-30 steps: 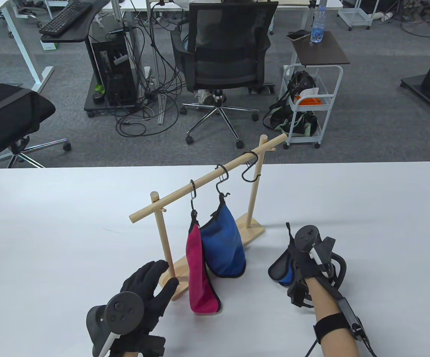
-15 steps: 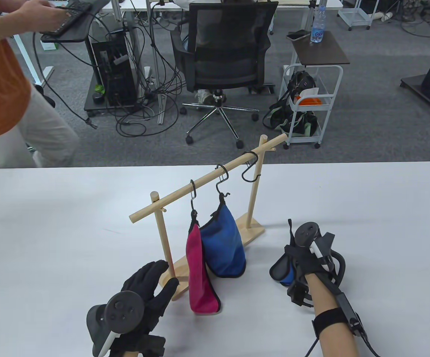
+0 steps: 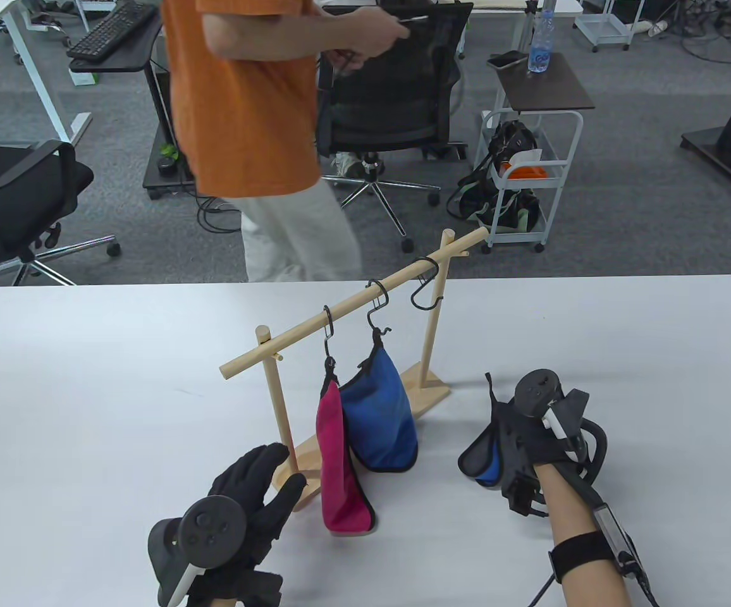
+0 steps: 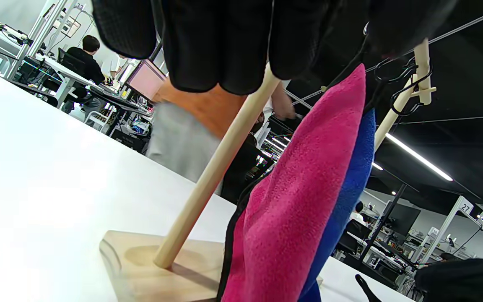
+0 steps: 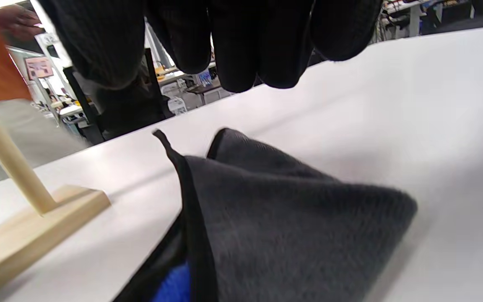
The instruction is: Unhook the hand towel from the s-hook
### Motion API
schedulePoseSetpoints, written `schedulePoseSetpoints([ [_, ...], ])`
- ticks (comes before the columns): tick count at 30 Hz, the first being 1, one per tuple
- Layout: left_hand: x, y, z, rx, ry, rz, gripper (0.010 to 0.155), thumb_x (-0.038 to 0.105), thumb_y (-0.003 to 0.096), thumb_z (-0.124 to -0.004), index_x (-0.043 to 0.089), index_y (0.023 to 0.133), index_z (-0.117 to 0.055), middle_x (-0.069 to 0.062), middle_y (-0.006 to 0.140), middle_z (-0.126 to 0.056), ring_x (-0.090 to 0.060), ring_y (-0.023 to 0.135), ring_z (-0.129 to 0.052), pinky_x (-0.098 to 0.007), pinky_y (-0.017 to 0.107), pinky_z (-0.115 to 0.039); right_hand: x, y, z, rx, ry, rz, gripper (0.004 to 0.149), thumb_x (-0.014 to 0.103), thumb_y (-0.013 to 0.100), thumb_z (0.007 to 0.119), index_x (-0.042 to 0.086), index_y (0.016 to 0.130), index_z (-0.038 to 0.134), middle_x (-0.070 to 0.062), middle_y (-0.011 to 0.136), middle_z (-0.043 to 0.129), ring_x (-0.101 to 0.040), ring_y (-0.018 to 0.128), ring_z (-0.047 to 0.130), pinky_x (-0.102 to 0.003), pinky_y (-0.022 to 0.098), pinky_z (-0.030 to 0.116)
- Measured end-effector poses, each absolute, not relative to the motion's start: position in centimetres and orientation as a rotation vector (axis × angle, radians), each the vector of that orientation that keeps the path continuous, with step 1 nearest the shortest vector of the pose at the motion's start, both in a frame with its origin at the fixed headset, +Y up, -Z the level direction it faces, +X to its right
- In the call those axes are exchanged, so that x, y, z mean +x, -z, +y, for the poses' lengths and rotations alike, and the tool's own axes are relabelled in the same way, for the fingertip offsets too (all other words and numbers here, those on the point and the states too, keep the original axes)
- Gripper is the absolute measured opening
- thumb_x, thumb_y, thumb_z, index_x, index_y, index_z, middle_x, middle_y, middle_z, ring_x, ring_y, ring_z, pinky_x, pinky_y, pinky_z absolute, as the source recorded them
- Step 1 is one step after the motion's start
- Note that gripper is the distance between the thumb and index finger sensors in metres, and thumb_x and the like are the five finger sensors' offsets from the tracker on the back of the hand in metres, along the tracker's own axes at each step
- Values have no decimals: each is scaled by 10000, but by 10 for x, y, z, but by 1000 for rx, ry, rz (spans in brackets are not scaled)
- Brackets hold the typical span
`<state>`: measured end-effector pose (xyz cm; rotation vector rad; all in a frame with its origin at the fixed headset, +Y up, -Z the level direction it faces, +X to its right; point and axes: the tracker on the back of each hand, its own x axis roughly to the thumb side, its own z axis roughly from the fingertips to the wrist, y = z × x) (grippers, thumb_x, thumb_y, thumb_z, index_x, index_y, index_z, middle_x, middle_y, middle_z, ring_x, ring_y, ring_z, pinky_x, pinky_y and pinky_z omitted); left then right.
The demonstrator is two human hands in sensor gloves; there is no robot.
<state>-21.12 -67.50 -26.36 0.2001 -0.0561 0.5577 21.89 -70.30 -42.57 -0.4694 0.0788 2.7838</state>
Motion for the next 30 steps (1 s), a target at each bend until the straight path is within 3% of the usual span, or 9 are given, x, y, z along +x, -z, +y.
schedulePoseSetpoints([
  [17, -211, 264, -677, 202, -591, -74, 636, 640, 589, -649, 273, 1108, -672, -132, 1133, -756, -443, 1027, -777, -659, 756, -596, 161, 395, -620, -60, -2854, -218, 625, 499, 609, 754, 204, 1136, 593, -192, 1124, 689, -442, 992, 721, -601, 750, 580],
  [30, -212, 263, -676, 204, -594, -71, 636, 640, 589, -650, 274, 1108, -672, -115, 1135, -755, -440, 1028, -778, -657, 757, -596, 107, 397, -602, 139, -2811, -268, 633, 504, 608, 751, 198, 1139, 589, -197, 1125, 689, -442, 991, 722, -600, 749, 582],
])
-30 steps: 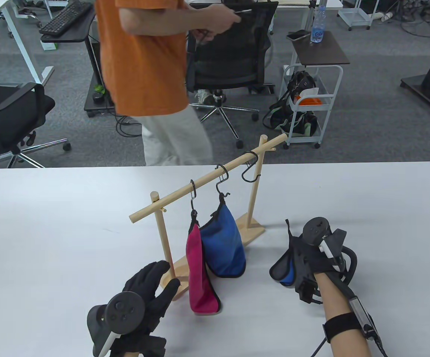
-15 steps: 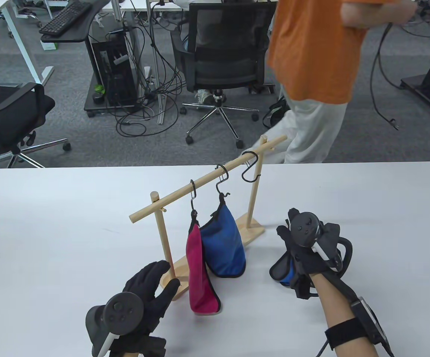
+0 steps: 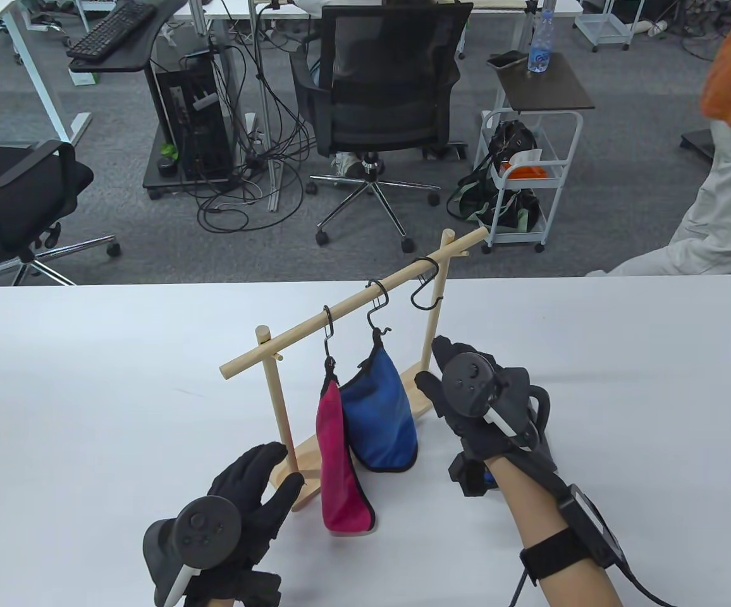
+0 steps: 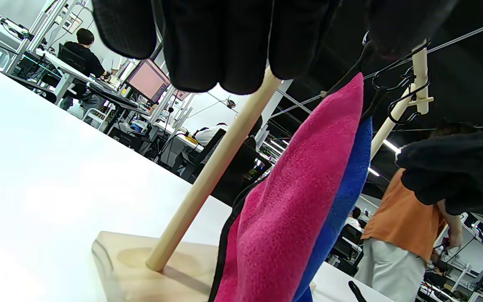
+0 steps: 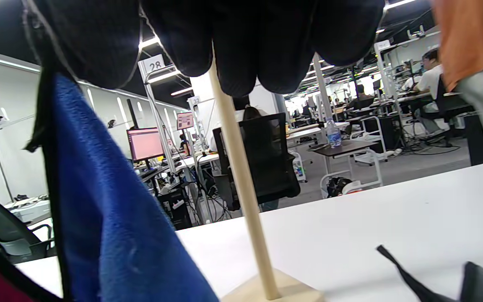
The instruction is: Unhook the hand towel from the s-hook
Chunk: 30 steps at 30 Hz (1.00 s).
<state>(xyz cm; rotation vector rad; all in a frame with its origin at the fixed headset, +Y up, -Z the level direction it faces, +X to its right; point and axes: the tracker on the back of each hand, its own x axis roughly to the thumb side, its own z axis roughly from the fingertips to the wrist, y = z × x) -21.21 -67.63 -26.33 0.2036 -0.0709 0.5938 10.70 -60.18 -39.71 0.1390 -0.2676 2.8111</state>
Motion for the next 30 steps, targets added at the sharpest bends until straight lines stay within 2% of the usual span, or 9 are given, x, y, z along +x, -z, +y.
schedulePoseSetpoints([
  [13, -214, 263, -676, 209, -603, -65, 638, 641, 589, -649, 272, 1109, -671, -117, 1135, -756, -438, 1028, -778, -658, 757, -596, 69, 414, -616, 213, -2723, -205, 632, 496, 614, 741, 185, 1140, 580, -202, 1109, 706, -439, 971, 745, -591, 738, 601],
  [23, -214, 263, -676, 209, -603, -65, 638, 641, 589, -649, 273, 1110, -670, -118, 1136, -754, -441, 1029, -776, -658, 757, -596, 59, 419, -623, 205, -2655, -234, 422, 362, 642, 734, 210, 1034, 713, -131, 953, 853, -358, 823, 877, -534, 687, 682],
  [30, -216, 263, -675, 211, -609, -62, 636, 641, 589, -650, 274, 1108, -671, -118, 1135, -756, -441, 1027, -777, -657, 757, -597, 61, 417, -622, 196, -2661, -277, 390, 327, 639, 734, 191, 1004, 740, -114, 853, 901, -311, 714, 928, -504, 630, 728],
])
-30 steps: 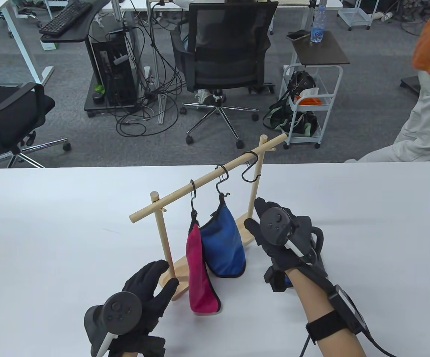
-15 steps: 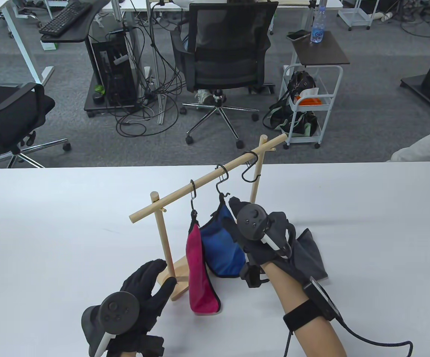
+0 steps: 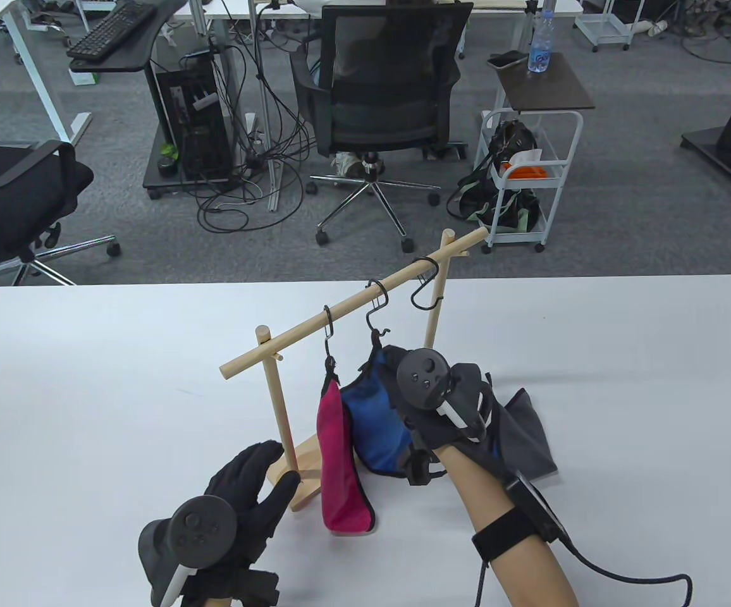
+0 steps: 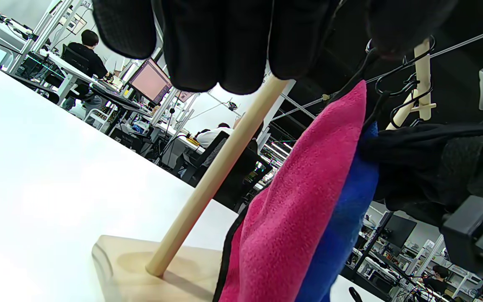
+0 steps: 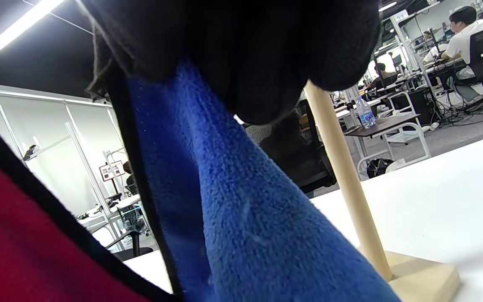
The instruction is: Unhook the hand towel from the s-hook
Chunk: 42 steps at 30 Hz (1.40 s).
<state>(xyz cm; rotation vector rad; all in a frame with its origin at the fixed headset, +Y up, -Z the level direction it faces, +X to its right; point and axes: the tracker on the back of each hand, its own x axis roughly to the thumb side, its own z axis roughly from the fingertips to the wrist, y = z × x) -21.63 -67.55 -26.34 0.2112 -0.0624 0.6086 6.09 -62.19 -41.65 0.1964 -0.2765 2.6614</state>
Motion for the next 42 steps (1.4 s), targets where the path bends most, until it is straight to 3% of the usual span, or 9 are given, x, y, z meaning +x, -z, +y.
schedulePoseSetpoints([
  [28, -213, 264, -677, 188, -605, -68, 637, 640, 588, -651, 272, 1108, -671, -118, 1134, -755, -440, 1027, -778, -658, 756, -597, 96, 365, -582, 209, -2596, -458, 392, 336, 627, 759, 174, 984, 773, -90, 755, 958, -270, 605, 983, -467, 555, 787],
  [42, -211, 265, -677, 176, -596, -74, 636, 639, 588, -652, 273, 1108, -671, -114, 1133, -757, -439, 1026, -780, -656, 756, -599, 109, 338, -609, 220, -2633, -374, 394, 337, 627, 759, 172, 985, 773, -89, 751, 965, -273, 601, 989, -467, 551, 791],
])
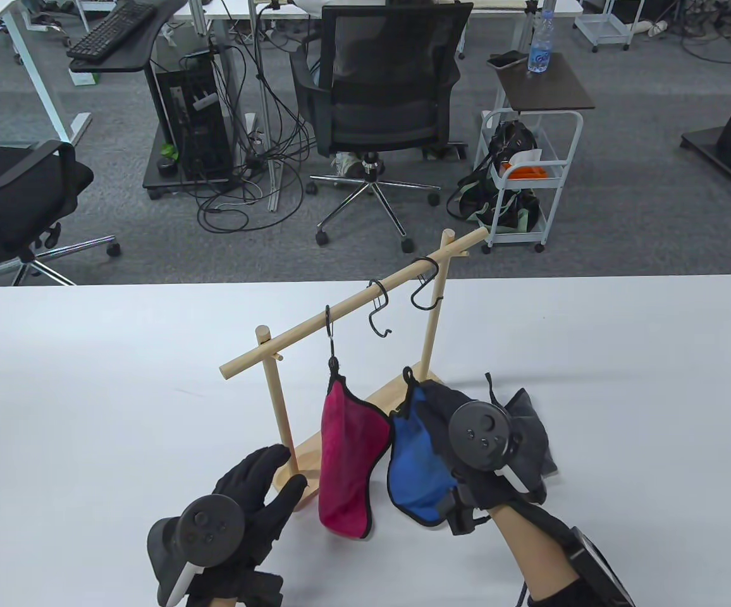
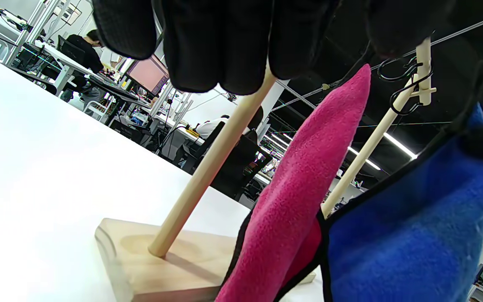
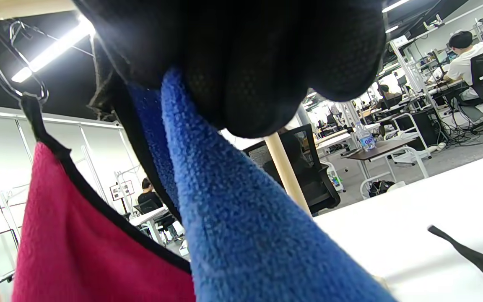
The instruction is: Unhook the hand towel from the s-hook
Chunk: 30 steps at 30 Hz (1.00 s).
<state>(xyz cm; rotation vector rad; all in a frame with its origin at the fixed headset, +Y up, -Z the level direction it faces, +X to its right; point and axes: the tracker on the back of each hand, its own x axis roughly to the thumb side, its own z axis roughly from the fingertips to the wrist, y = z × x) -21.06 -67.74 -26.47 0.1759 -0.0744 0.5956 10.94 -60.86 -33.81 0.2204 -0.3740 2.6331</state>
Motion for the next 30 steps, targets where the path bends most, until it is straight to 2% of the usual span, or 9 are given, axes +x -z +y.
schedulePoseSetpoints([
  [21, -208, 265, -679, 159, -583, -76, 635, 641, 587, -649, 274, 1105, -674, -117, 1132, -758, -441, 1025, -780, -659, 754, -598, 122, 321, -671, 214, -2789, -160, 394, 337, 629, 757, 188, 994, 763, -92, 785, 946, -288, 645, 969, -481, 585, 766],
  [30, -208, 265, -679, 157, -581, -76, 635, 644, 584, -647, 279, 1103, -674, -116, 1131, -759, -443, 1022, -781, -664, 750, -596, 118, 325, -697, 234, -2904, 30, 397, 340, 629, 761, 191, 996, 764, -96, 787, 948, -291, 648, 969, -484, 588, 763],
])
